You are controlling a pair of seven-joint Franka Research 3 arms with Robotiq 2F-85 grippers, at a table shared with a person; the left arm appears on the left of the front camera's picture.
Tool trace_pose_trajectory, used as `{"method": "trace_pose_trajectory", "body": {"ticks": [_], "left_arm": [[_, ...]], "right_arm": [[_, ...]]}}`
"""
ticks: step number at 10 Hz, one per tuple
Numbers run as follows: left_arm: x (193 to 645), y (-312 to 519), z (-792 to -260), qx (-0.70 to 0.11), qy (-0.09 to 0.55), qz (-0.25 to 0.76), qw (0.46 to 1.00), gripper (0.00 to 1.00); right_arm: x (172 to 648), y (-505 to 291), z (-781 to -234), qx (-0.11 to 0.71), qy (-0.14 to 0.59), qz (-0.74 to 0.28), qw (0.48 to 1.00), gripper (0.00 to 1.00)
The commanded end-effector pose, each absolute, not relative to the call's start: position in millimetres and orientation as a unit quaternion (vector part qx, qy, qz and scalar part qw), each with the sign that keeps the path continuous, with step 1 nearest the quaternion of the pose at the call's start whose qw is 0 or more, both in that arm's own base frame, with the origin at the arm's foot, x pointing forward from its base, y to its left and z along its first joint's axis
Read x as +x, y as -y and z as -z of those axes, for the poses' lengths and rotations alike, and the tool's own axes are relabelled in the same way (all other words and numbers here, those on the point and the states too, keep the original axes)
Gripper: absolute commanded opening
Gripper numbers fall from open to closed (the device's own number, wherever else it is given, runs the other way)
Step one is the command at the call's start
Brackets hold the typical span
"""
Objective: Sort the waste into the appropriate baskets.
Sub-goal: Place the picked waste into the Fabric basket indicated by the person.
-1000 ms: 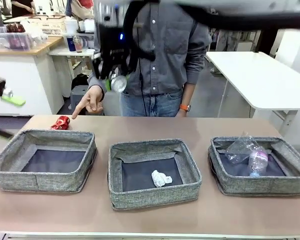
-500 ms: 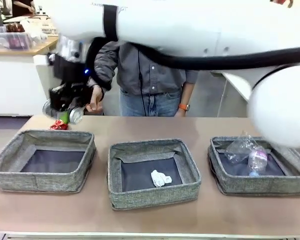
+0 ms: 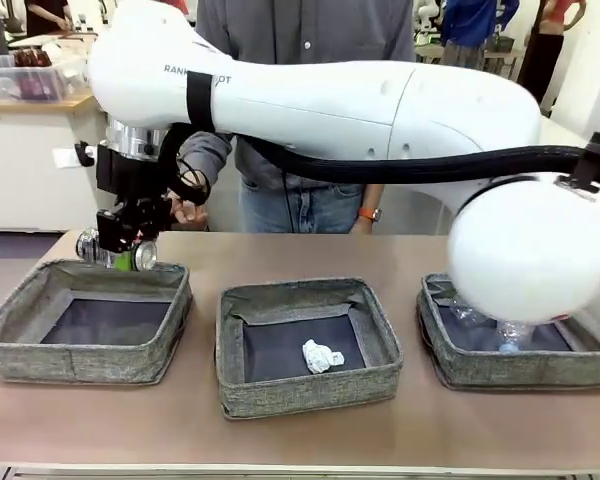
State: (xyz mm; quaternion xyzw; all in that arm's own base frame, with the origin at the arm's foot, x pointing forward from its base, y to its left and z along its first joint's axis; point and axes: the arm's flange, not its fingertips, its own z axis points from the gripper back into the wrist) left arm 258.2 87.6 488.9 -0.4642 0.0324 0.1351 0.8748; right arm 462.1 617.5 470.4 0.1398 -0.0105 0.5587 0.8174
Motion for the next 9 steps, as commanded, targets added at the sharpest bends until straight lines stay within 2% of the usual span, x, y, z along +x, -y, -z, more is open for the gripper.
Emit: {"method": "trace_pose_trajectory", "body": {"ticks": [1, 8, 9], "left_arm": [[255.4, -90.3, -489.6, -0.469, -0.029, -0.132, 0.873, 1.0], [255.4, -90.3, -489.6, -0.469, -0.029, -0.132, 0.873, 1.0], [255.4, -90.3, -489.6, -0.469, -0.029, -0.132, 0.873, 1.0]], "right_arm": [[485.2, -634.0, -475.0, 0.13, 0.056, -0.558, 0.817, 0.53], [482.7, -632.4, -471.2, 0.134, 0.045, -0.564, 0.813, 0.53], [482.6, -631.0, -471.4, 0.136, 0.045, -0.567, 0.811, 0.67]]}}
